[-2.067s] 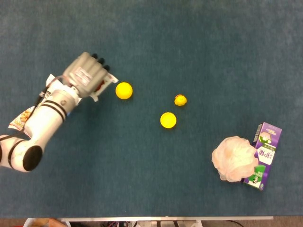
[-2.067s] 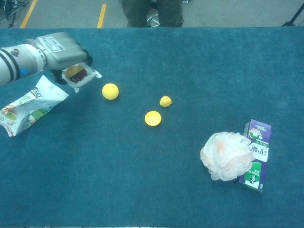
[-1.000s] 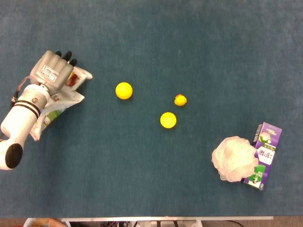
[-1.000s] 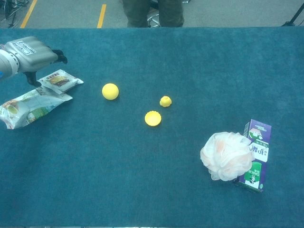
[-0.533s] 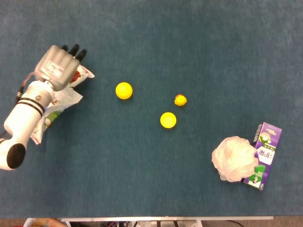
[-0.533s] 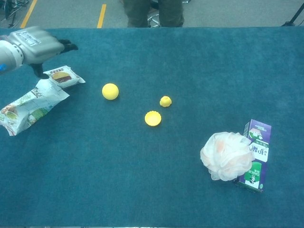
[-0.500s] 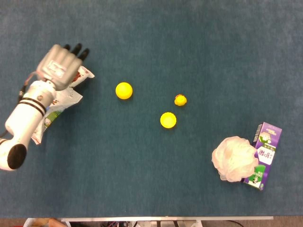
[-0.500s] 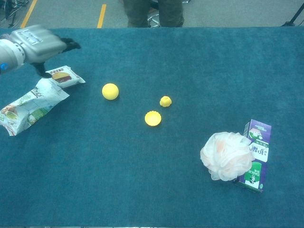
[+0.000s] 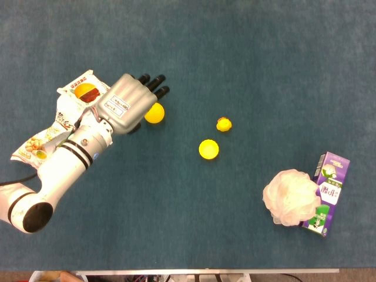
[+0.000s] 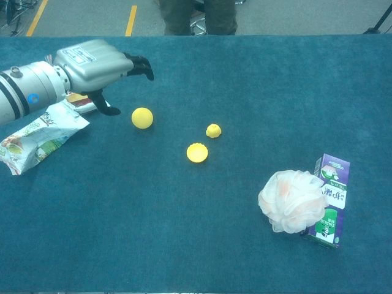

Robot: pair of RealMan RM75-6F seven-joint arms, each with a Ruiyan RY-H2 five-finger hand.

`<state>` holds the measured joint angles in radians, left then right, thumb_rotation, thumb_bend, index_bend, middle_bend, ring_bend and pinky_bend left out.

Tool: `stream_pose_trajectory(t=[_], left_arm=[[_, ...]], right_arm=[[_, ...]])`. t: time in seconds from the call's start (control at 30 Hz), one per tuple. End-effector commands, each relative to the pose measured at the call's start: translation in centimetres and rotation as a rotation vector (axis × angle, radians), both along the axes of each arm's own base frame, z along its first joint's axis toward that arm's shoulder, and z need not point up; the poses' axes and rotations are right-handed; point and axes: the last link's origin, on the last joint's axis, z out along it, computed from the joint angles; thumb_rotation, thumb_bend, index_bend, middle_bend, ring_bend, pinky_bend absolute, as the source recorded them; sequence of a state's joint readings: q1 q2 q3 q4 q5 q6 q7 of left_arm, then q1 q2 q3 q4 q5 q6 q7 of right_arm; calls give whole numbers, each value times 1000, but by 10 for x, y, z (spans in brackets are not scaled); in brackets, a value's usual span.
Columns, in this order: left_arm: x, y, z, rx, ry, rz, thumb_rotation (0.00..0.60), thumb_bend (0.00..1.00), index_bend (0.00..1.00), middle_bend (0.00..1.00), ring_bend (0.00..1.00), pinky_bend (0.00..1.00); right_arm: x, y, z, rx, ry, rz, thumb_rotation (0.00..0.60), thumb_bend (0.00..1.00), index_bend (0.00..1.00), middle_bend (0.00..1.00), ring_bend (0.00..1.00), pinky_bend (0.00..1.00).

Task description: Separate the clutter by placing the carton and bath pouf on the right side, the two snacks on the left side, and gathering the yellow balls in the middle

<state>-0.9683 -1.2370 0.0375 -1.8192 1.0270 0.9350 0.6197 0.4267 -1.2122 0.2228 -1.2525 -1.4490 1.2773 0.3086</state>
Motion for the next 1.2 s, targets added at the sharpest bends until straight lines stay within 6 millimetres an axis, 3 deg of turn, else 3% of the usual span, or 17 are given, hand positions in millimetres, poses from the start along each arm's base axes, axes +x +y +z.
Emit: stream_pose_trajectory(t=[0.03,0.17,0.37,0.87,1.2], left_arm=[[-11,-1,-6,-21,19,22,600,200,187,147,227,535],[-25,3,-11,-32,36,66,600,200,187,142,227,531],[-32,6,-25,-56,45,80,600,200,185,132,224,530],[-33,24,-63,-77,24,84,600,200,175,123,223,530],[-41,33,-73,-71,26,112,600,200,181,134,223,530]], right_arm=[[19,5,3,1,29,58,600,0,109,255,222,306],[34,11,2,6,41,101,600,0,109,255,222,306],[41,16,0,10,46,115,600,0,109,255,222,306],[29,21,2,10,36,81,600,0,109,255,222,306],[20,23,-1,21,34,53,600,0,109,255,222,306]])
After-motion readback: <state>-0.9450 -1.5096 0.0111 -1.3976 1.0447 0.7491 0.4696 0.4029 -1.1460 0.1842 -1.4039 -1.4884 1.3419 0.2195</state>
